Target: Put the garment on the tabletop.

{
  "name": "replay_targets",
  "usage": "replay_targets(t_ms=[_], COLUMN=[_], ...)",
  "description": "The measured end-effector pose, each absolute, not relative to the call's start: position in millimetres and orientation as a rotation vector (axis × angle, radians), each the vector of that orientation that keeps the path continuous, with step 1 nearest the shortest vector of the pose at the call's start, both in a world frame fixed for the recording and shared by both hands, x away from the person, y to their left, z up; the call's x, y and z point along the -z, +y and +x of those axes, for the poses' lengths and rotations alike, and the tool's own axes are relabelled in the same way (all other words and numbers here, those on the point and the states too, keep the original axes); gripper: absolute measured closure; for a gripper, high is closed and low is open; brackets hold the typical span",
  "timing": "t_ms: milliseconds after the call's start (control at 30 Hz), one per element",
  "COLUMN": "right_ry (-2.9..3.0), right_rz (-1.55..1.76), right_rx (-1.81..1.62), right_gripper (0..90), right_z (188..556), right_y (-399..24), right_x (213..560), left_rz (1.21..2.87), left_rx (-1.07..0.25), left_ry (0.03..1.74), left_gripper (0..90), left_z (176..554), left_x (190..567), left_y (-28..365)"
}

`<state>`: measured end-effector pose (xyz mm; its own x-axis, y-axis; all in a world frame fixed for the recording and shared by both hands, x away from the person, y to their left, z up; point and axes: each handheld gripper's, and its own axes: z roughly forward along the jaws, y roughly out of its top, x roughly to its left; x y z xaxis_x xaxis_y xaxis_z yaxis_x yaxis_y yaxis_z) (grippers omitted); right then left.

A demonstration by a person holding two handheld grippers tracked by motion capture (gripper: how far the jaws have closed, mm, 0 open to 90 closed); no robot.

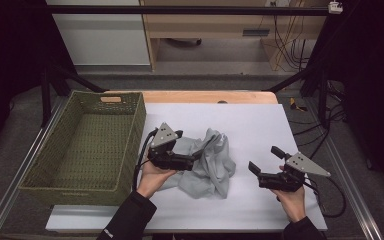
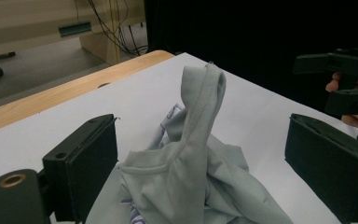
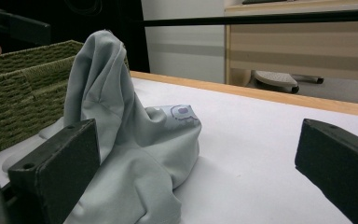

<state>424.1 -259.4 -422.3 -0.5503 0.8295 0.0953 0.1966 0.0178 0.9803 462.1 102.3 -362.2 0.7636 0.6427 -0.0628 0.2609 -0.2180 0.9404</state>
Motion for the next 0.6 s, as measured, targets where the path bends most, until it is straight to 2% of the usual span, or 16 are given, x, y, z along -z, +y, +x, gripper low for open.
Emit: replay_targets(t_ms=[200,600], right_ry=[1.772,1.779], right_rz=[1.032,1.038], right_rx=[-1.581,-1.573], right_gripper=[0.4,0.4], right_z=[424,424], right_y=[-261,-264], right_x=[423,424], left_rz=[1.700,1.662], left_rx=[-0.426,-0.444], left_ry=[0.708,0.738], left_gripper=[8.1,7.8], left_z=[448,439], left_x=[380,406], left_y=[121,147])
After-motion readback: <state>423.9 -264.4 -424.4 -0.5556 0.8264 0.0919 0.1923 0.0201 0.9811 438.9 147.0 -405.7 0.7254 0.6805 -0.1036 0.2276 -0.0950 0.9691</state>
